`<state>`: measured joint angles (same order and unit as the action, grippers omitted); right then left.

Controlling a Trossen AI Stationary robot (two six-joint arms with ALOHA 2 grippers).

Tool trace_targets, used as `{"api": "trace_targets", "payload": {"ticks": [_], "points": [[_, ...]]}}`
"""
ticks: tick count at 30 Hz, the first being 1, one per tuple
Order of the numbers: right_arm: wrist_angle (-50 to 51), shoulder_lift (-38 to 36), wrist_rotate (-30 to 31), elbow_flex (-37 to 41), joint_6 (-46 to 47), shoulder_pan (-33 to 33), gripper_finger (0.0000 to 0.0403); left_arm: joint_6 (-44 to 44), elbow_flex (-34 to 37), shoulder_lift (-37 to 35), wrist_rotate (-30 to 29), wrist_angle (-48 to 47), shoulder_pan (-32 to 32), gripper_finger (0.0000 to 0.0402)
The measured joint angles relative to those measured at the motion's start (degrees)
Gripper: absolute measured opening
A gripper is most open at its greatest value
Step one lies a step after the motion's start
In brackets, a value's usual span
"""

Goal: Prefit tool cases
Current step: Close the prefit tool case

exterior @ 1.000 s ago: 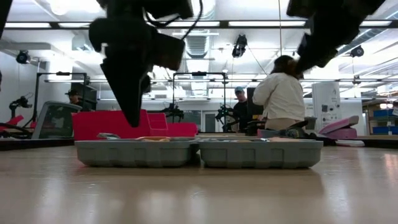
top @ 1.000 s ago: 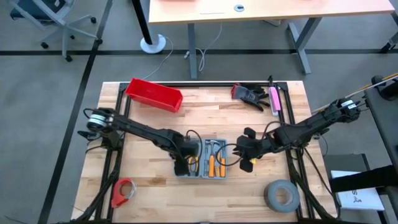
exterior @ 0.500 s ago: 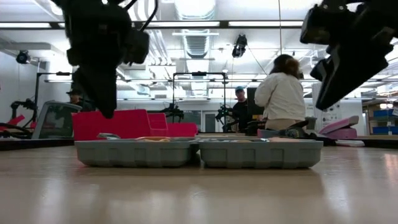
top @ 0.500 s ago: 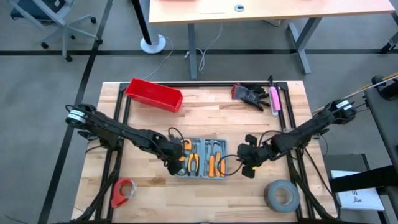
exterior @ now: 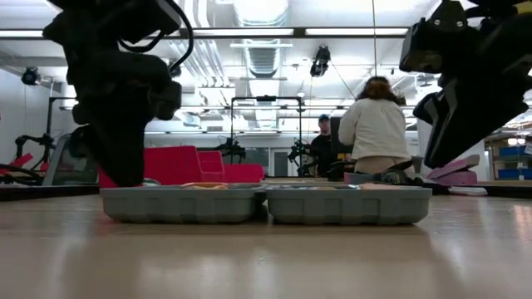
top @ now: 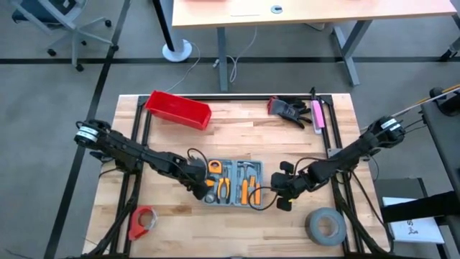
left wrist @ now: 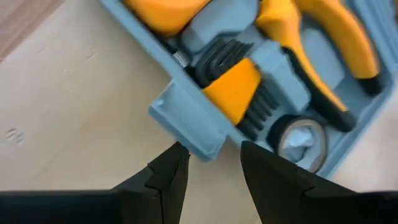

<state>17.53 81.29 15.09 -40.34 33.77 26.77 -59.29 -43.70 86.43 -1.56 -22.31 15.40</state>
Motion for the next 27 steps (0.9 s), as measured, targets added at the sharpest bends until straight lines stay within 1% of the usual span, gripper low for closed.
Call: {"api": "trace_targets", "payload": {"ticks": [8, 14, 20, 27], "points": [[-0.3, -0.1, 0.1, 0.0, 0.1, 0.0, 0.0070, 0.8, -1.1, 0.0, 0.0, 1.6, 0.0, 0.0153], [0.7, -0.1, 2.3, 0.0, -0.2, 0.0, 0.0061, 0.9, -1.1, 0.0, -0.6, 1.8, 0.0, 0.0153], [1.8, -0.1, 4.4, 0.2, -0.3, -0.2, 0.0050, 0.8, -1.2, 0.0, -3.8, 1.8, -0.1, 0.0153], [2.0, -0.1, 4.5, 0.8, -0.2, -0.6, 0.0062, -0.1, -1.0, 0.1, -6.8, 2.1, -0.4, 0.0153]]}}
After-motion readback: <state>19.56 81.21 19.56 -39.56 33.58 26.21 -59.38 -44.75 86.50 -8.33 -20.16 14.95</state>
